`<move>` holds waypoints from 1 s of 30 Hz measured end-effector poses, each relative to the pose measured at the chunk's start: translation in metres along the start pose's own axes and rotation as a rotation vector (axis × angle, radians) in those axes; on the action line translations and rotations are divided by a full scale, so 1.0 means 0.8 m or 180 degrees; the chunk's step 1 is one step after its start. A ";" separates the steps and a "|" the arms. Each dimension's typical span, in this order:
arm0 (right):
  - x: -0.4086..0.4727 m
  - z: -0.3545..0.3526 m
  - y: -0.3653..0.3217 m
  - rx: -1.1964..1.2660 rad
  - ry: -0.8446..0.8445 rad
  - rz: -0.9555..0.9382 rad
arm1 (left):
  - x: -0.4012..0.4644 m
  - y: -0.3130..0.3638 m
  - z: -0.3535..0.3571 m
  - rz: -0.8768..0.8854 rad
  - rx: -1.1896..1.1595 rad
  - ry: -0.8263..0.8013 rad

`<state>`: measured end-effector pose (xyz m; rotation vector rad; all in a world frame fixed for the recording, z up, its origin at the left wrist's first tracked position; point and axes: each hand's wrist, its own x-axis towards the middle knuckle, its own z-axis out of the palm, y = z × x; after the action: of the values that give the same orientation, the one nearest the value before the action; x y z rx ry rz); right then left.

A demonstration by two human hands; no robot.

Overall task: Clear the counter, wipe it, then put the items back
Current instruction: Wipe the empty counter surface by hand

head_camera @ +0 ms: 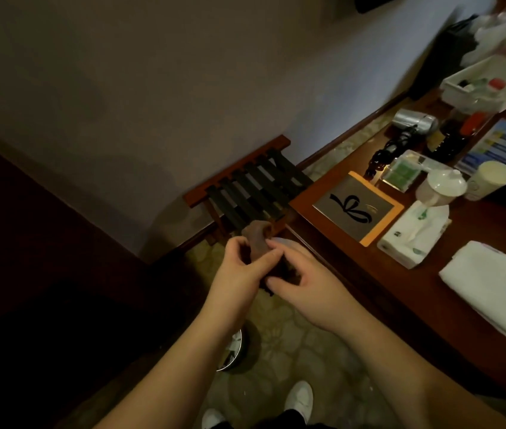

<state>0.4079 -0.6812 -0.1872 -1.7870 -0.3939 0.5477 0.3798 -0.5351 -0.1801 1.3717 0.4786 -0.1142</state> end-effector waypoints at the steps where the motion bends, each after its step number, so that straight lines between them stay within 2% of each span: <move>1: 0.002 -0.004 0.004 0.0051 0.0028 -0.0015 | 0.004 -0.001 0.003 -0.0026 -0.0022 -0.0003; 5: 0.015 -0.016 0.024 0.0948 0.0402 0.0394 | 0.020 -0.004 0.009 -0.0295 -0.0213 -0.0024; 10: 0.044 -0.011 0.052 0.1204 0.0507 0.0994 | 0.048 -0.018 0.007 -0.0666 -0.0101 -0.0201; 13: 0.064 -0.011 0.067 0.0851 0.0357 0.1190 | 0.075 -0.022 -0.009 -0.0840 0.0230 -0.0217; 16: 0.089 -0.016 0.083 0.0314 0.0229 0.1377 | 0.116 -0.024 -0.037 -0.0903 0.0954 -0.0348; 19: 0.119 -0.020 0.106 -0.0203 -0.0017 0.1583 | 0.170 -0.030 -0.070 -0.1093 0.1741 -0.0761; 22: 0.155 -0.018 0.136 -0.0367 -0.0291 0.1824 | 0.224 -0.044 -0.099 -0.1415 0.2399 -0.1295; 25: 0.192 -0.012 0.171 -0.0438 -0.0506 0.1970 | 0.280 -0.061 -0.124 -0.1653 0.2294 -0.1240; 30: 0.251 0.007 0.241 -0.0036 -0.0473 0.2344 | 0.367 -0.111 -0.156 -0.1949 0.1728 -0.0768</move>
<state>0.5698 -0.6236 -0.4063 -1.8836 0.1863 1.1938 0.5797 -0.3763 -0.3913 1.6656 0.6802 -0.9572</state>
